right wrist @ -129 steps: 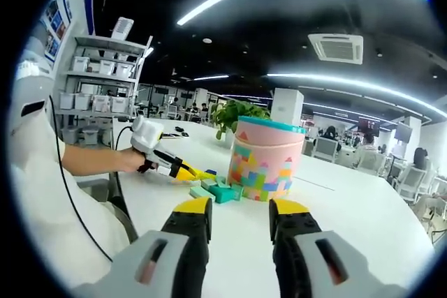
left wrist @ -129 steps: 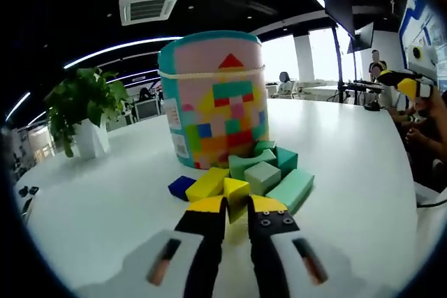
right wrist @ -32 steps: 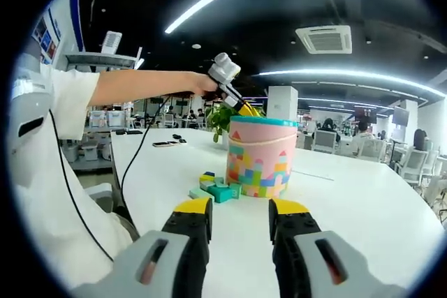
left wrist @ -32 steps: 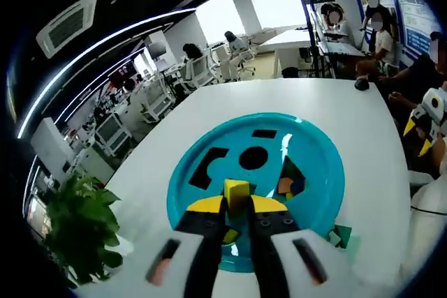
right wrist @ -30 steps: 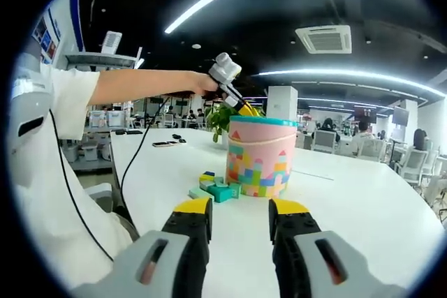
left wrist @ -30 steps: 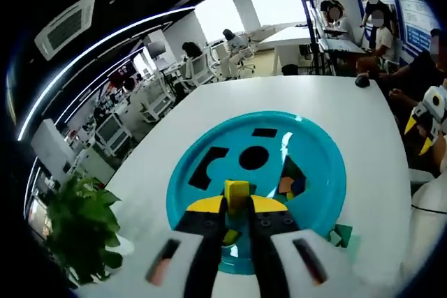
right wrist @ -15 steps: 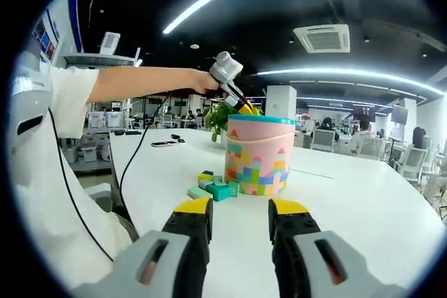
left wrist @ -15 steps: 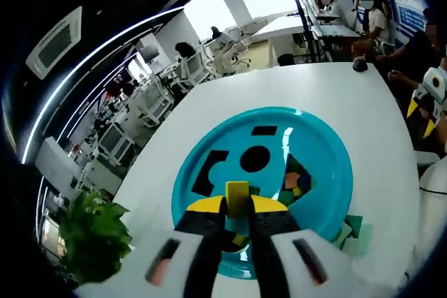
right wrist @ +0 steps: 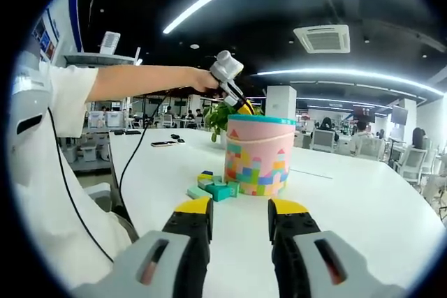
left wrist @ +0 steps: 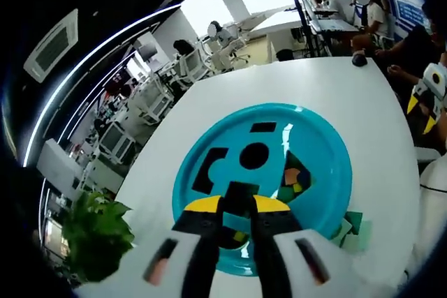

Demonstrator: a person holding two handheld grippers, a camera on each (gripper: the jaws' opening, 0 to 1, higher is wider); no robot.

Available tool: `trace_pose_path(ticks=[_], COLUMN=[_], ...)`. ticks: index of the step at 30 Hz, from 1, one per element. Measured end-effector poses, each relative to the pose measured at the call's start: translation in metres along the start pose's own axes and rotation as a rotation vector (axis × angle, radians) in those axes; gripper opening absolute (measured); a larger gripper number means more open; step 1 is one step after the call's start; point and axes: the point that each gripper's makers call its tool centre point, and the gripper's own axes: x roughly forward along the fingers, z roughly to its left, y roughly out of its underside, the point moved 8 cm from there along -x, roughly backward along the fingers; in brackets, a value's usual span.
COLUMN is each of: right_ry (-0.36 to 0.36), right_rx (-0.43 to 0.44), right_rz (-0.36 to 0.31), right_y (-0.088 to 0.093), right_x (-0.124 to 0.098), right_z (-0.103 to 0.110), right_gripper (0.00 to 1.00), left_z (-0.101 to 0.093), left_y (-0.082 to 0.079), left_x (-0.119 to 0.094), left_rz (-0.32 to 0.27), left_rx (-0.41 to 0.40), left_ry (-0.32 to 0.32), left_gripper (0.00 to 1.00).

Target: Arrange the toys in the designated storage area by placing each visible toy with the group until no toy remains scattered across the table.

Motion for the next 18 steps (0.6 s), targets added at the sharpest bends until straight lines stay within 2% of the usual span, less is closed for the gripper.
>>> trace_pose_path(ticks=[6,11,15,18], right_ry=[0.001,0.006,0.007,0.007], right_rx=[-0.001,0.000,0.000,-0.002], right_rz=[-0.001,-0.001,-0.002,0.001], right_y=[0.000,-0.001,-0.001,-0.001], right_x=[0.000,-0.001,-0.001,-0.001], right_z=[-0.001,-0.002,-0.003,-0.002], right_gripper=[0.31,0.31,0.31,0.31], left_z=[0.003,0.008,0.009,0.008], left_y=[-0.002,0.001,0.002,0.004], left_x=[-0.003,-0.014,-0.024,-0.036], left_rz=[-0.017,-0.055,-0.109,-0.180], left_rx=[-0.005,-0.065,-0.129,-0.247], left_ry=[-0.003,-0.009,-0.002,0.040], left_gripper=[0.16,0.21,0.23,0.26])
